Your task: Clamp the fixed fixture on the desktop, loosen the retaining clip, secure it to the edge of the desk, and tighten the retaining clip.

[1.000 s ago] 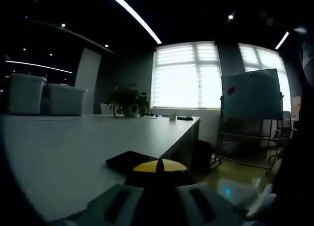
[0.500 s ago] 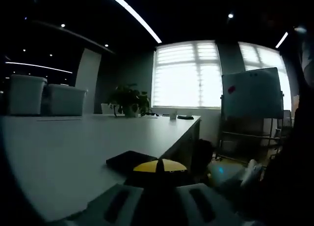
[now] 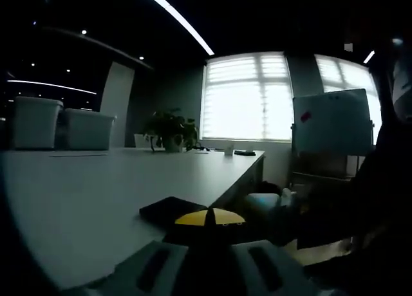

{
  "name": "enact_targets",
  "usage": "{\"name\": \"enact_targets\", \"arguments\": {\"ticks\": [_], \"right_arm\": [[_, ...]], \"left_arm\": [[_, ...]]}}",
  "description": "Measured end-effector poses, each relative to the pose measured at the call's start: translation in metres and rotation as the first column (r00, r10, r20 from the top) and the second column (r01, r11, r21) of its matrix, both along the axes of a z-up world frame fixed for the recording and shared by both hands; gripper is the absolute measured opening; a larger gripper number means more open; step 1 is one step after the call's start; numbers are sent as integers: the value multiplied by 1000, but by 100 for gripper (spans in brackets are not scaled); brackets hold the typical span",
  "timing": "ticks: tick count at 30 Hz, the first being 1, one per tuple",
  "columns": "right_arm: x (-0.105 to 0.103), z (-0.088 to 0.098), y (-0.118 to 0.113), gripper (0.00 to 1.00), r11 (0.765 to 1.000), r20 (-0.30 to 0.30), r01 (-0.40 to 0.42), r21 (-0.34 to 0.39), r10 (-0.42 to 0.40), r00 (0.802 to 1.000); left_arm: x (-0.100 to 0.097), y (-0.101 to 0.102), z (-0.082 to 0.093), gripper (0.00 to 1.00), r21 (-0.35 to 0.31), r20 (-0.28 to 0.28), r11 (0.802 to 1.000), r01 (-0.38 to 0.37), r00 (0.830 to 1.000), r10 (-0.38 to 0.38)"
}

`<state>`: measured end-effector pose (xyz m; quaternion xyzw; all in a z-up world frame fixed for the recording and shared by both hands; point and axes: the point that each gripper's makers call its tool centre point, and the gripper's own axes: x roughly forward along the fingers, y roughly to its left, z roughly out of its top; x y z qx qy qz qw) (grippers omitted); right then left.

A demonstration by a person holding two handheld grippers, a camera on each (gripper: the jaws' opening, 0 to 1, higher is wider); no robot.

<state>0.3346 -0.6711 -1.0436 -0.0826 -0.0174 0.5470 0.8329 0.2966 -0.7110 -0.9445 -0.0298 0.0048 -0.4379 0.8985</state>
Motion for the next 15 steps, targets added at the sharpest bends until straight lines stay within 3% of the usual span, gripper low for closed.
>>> {"name": "enact_targets", "arguments": {"ticks": [5, 8, 9, 10, 11, 12, 14, 15], "right_arm": [[-3, 0, 3, 24, 1000, -7, -3, -22, 2, 1000], [2, -1, -5, 27, 987, -27, 162, -2, -162, 986], [2, 0, -8, 28, 978, 7, 210, -9, -210, 978], [3, 3, -10, 32, 964, 55, 264, -1, -264, 963], [13, 1, -19, 37, 929, 57, 369, 12, -369, 928], [14, 0, -25, 42, 890, 28, 455, 26, -456, 890], [11, -1, -28, 42, 837, 6, 546, 41, -547, 837], [6, 2, -28, 41, 794, 7, 604, 64, -606, 796]], "left_arm": [[0, -1, -1, 1, 3, -3, 1000, -2, 1000, 2], [0, -2, -1, 1, 6, -2, 1000, -1, 1000, 1], [0, -2, -1, 1, 6, 0, 1000, -1, 1000, 1], [0, -2, -1, 1, 6, 1, 1000, -1, 1000, 1], [0, -2, -1, 1, 5, 1, 1000, 0, 1000, 0], [0, -2, -1, 1, 6, 2, 1000, 0, 1000, 0], [0, -2, -1, 1, 11, 5, 1000, -1, 1000, 1], [0, -2, -1, 1, 19, 10, 1000, -1, 1000, 1]]}}
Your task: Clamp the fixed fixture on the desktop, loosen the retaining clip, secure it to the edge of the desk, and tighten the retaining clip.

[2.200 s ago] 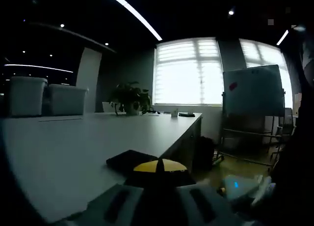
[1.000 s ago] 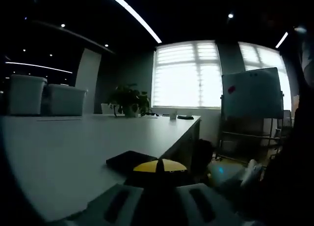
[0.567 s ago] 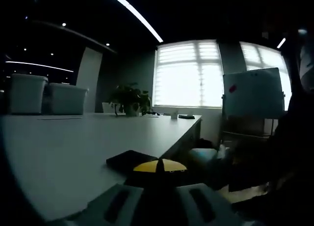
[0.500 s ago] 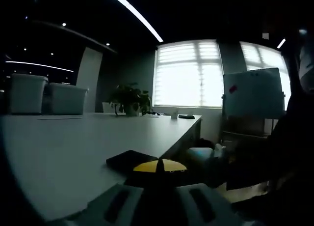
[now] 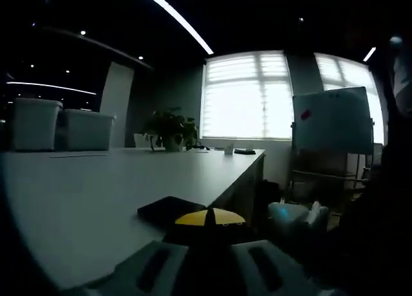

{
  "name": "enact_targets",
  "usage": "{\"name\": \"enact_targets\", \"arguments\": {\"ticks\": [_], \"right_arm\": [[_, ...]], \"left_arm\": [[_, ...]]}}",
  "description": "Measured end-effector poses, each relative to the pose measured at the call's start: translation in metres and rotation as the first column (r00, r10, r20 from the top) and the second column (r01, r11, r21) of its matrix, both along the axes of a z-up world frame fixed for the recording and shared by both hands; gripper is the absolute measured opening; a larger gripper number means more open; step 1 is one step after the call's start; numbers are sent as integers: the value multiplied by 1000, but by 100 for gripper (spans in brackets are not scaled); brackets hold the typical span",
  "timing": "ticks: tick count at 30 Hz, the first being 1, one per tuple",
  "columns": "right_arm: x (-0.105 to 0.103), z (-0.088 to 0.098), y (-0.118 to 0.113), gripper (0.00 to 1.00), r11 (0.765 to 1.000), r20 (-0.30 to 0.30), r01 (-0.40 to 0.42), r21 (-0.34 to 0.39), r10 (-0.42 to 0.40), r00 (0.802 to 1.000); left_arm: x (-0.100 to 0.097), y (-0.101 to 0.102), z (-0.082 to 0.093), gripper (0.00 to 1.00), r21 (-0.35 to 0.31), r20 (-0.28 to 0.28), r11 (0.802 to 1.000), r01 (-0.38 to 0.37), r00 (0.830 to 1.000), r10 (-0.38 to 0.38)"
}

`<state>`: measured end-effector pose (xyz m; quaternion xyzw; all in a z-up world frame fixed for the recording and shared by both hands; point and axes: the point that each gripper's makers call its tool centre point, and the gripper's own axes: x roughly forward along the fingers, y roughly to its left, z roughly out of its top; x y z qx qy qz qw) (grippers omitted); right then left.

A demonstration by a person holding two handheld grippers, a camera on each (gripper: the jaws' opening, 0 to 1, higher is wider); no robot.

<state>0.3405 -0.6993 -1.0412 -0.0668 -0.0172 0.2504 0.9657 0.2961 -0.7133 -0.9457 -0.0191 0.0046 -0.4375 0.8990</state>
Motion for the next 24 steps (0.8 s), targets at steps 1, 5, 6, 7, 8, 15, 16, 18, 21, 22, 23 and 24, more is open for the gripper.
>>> {"name": "enact_targets", "arguments": {"ticks": [1, 5, 6, 7, 8, 15, 16, 18, 21, 22, 23, 24], "right_arm": [[-2, 1, -2, 41, 999, 6, 44, 3, -44, 999], [-6, 1, -1, 45, 974, 20, 227, -18, -226, 974], [-6, -5, 3, 43, 972, -26, 234, 8, -234, 972], [-5, -8, 9, 43, 973, -63, 228, 40, -225, 972], [-4, -11, 11, 43, 971, -84, 234, 44, -230, 970], [3, -6, 15, 41, 969, -52, 247, 7, -247, 968], [4, -7, 15, 38, 968, -47, 251, -13, -251, 967], [5, -7, 16, 33, 968, -37, 248, -31, -249, 968], [6, -8, 14, 27, 966, -44, 255, -33, -256, 966], [6, -8, 12, 26, 965, -43, 260, -36, -262, 964], [6, -8, 12, 26, 965, -42, 259, -41, -260, 965], [5, -8, 11, 26, 966, -38, 254, -48, -256, 966]], "left_arm": [[0, 0, 0, 1, 1, 0, 1000, 0, 1000, 0], [0, 0, 0, 1, -13, -8, 1000, 6, 1000, -6], [0, 0, 0, 1, -13, -7, 1000, 9, 1000, -9], [0, 0, 1, 1, -13, -6, 1000, 11, 1000, -11], [-1, 1, 1, 1, -16, -7, 1000, 14, 1000, -14], [-3, 0, 3, 1, -31, -5, 999, 28, 1000, -28], [-3, 0, 4, 1, -33, -4, 999, 27, 1000, -27], [-3, 0, 4, 1, -31, -4, 999, 27, 1000, -27], [-4, 0, 5, 1, -27, -1, 999, 30, 1000, -30], [-4, 0, 5, 1, -25, 1, 999, 29, 1000, -29], [-5, 0, 5, 1, -22, 2, 999, 29, 1000, -29], [-5, 0, 5, 1, -20, 3, 999, 28, 1000, -27]]}}
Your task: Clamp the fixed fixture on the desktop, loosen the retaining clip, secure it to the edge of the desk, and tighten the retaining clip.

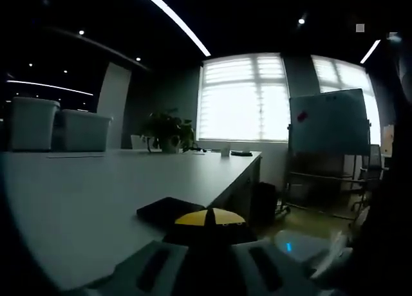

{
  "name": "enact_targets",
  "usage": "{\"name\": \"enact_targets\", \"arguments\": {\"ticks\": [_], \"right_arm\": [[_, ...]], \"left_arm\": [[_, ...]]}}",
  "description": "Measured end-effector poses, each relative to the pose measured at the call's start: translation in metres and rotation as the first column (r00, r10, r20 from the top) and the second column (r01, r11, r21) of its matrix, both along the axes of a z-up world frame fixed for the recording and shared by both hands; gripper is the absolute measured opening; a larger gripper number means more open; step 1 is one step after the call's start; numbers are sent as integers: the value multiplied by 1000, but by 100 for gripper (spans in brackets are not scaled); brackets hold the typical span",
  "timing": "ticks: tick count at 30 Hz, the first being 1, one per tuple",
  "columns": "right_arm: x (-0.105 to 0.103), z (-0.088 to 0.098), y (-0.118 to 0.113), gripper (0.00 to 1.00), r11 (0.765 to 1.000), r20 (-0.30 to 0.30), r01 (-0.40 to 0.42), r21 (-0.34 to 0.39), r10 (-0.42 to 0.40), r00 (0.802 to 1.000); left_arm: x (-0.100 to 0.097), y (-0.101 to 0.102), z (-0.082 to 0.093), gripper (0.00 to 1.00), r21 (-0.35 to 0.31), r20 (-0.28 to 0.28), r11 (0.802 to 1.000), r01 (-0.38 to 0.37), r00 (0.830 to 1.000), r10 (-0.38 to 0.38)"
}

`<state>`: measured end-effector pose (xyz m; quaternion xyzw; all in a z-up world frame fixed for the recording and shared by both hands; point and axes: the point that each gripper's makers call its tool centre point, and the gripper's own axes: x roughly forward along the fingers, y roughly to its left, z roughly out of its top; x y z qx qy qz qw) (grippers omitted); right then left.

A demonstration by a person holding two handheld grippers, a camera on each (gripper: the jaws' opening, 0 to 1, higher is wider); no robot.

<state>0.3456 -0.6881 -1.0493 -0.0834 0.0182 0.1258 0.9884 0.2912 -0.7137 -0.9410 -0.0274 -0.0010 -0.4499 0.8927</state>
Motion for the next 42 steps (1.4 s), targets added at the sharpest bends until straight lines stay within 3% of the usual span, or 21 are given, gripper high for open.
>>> {"name": "enact_targets", "arguments": {"ticks": [5, 7, 10, 13, 16, 22, 25, 28, 30, 31, 39, 41, 42], "right_arm": [[0, -1, 5, 25, 992, -31, -120, 40, 121, 992], [1, -1, 8, 25, 975, -41, -215, 60, 218, 975], [-1, -1, 9, 24, 941, -34, -338, 27, 338, 940], [-4, -1, 14, 24, 874, -50, -486, 24, 486, 872], [-7, 0, 18, 24, 776, -64, -628, 68, 631, 773], [-11, -1, 23, 24, 629, -78, -775, 55, 777, 625], [-13, 0, 23, 24, 584, -78, -811, 41, 811, 580], [-13, 0, 24, 24, 560, -80, -827, 44, 828, 556], [-15, 2, 25, 25, 570, -86, -820, 51, 821, 565], [-16, 2, 24, 25, 591, -82, -805, 47, 806, 587], [-18, 9, 3, 25, 817, -2, -574, 49, 575, 818], [-23, 1, 3, 25, 854, -15, -520, 16, 520, 854], [-21, 1, 1, 26, 871, 15, -491, -10, 491, 871]], "left_arm": [[0, 0, 0, 1, 21, 11, 1000, -12, 1000, 12], [0, -1, -1, 1, 43, 19, 999, -21, 1000, 20], [0, -1, -1, 1, 54, 19, 998, -26, 1000, 25], [2, -1, -3, 1, 61, 16, 998, -32, 999, 31], [3, -2, -7, 1, 74, 13, 997, -34, 999, 33], [4, -2, -8, 1, 89, 17, 996, -31, 999, 29], [4, -2, -10, 1, 97, 16, 995, -29, 1000, 27], [4, -2, -10, 1, 103, 16, 994, -27, 1000, 25], [4, -2, -10, 1, 105, 18, 994, -27, 1000, 25], [5, -2, -11, 1, 106, 19, 994, -26, 1000, 24], [4, -2, -11, 1, 99, 26, 995, -22, 999, 19], [4, -2, -11, 1, 94, 26, 995, -21, 999, 18], [4, -1, -11, 1, 86, 23, 996, -17, 1000, 16]]}}
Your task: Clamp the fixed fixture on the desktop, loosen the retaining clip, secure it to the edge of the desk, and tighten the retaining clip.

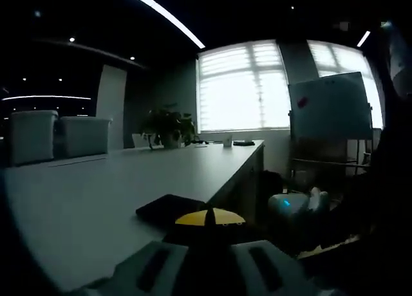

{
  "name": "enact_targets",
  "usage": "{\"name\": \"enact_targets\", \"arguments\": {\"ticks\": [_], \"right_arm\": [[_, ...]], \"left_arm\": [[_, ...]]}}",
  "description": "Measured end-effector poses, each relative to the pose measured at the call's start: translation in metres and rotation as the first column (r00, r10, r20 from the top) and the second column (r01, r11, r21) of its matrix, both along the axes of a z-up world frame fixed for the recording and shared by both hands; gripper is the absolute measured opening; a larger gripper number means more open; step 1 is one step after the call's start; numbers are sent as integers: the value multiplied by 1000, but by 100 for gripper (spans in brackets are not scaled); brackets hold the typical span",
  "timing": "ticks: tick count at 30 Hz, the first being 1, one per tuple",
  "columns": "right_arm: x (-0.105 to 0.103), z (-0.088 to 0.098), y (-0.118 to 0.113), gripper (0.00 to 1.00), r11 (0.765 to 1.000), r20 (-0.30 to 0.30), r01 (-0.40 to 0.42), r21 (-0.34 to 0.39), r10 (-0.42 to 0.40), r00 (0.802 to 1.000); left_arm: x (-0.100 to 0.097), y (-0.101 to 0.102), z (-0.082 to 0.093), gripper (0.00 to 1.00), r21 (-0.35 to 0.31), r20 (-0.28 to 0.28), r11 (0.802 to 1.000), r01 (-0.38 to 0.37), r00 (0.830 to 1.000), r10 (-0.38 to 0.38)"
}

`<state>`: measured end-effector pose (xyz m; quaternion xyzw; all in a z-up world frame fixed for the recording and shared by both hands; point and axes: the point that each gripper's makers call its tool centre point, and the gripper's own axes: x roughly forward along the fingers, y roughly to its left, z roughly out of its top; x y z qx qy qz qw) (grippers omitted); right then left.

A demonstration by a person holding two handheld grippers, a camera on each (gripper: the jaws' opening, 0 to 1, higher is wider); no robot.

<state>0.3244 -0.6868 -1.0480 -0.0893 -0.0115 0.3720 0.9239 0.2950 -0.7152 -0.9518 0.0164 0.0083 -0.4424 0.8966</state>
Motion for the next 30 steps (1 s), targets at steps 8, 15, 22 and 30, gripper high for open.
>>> {"name": "enact_targets", "arguments": {"ticks": [8, 15, 22, 30], "right_arm": [[-9, -13, -3, 8, 987, -104, 154, 34, -150, 983], [-9, -6, -4, 38, 951, -97, 278, 139, -266, 959], [5, -3, -8, 62, 904, -86, 396, 161, -387, 918], [11, -14, 3, 61, 887, -100, 446, 118, -436, 894]], "left_arm": [[0, 0, 2, 1, -17, 2, 1000, 13, 1000, -13], [-1, 0, 2, 1, -26, 4, 1000, 13, 1000, -13], [0, 1, 2, 1, -40, 3, 999, 11, 1000, -11], [-1, 1, 3, 1, -42, 4, 999, 14, 1000, -14]]}}
